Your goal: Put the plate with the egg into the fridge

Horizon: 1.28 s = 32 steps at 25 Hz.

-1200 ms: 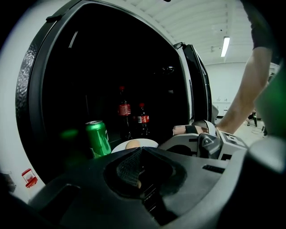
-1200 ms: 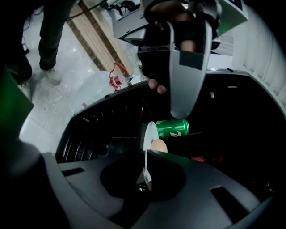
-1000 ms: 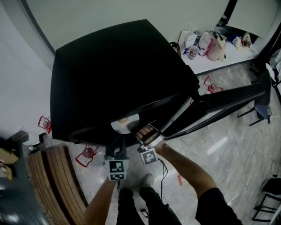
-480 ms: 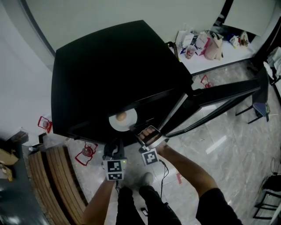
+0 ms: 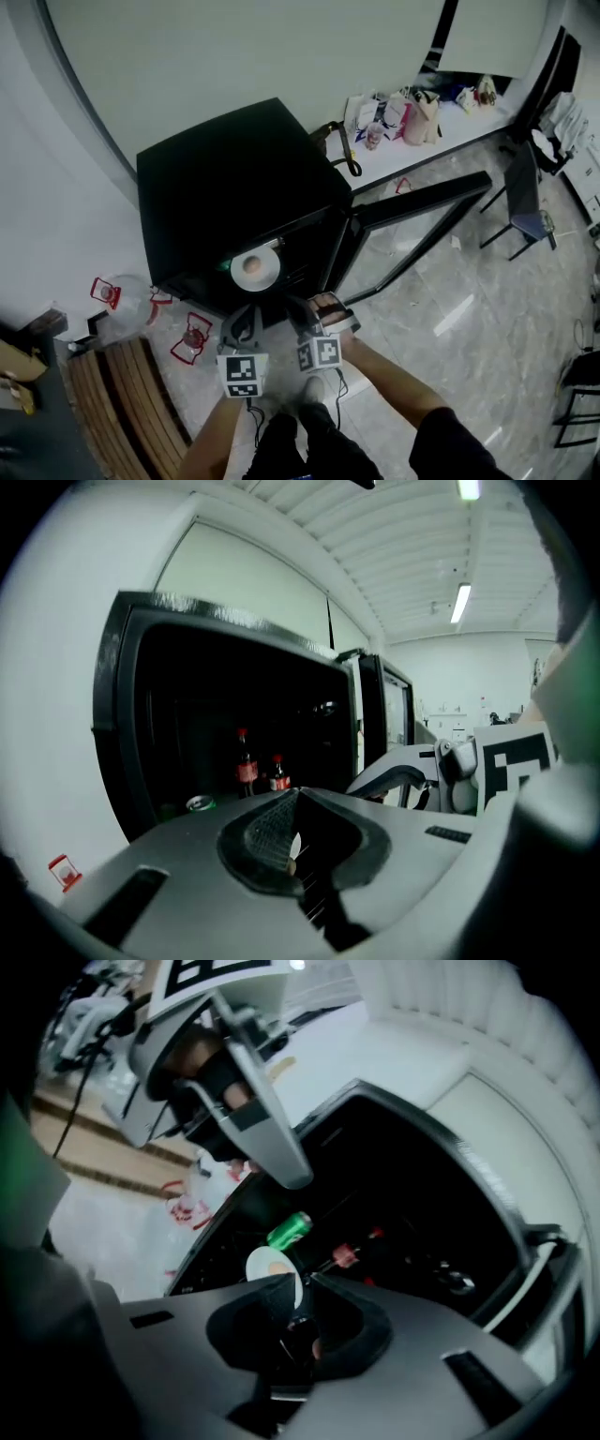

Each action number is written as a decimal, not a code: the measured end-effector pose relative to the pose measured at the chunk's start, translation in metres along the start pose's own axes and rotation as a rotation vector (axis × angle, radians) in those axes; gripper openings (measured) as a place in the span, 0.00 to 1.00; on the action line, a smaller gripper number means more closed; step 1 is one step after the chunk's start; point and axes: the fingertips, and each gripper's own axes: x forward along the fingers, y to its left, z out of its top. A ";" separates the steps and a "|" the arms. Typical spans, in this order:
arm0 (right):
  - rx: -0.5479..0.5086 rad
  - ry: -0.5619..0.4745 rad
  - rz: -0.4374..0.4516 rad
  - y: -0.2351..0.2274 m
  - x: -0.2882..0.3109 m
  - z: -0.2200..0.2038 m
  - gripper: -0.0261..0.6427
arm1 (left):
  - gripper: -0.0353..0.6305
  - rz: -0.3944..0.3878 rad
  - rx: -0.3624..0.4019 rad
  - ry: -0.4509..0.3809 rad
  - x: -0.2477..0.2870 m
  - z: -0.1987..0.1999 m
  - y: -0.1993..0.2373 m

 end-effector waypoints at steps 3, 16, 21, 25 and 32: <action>0.161 -0.009 -0.104 -0.038 -0.034 0.025 0.09 | 0.07 -0.023 -0.021 -0.056 -0.025 0.047 -0.002; 0.769 -0.087 -0.357 -0.148 -0.157 0.096 0.05 | 0.07 -0.178 -0.071 -0.264 -0.100 0.182 -0.033; 0.973 -0.128 -0.369 -0.152 -0.180 0.106 0.05 | 0.07 -0.226 -0.073 -0.300 -0.112 0.198 -0.042; 1.161 -0.186 -0.343 -0.150 -0.195 0.109 0.05 | 0.07 -0.250 -0.088 -0.313 -0.120 0.202 -0.046; 1.298 -0.226 -0.337 -0.137 -0.210 0.101 0.05 | 0.07 -0.254 -0.109 -0.288 -0.132 0.182 -0.046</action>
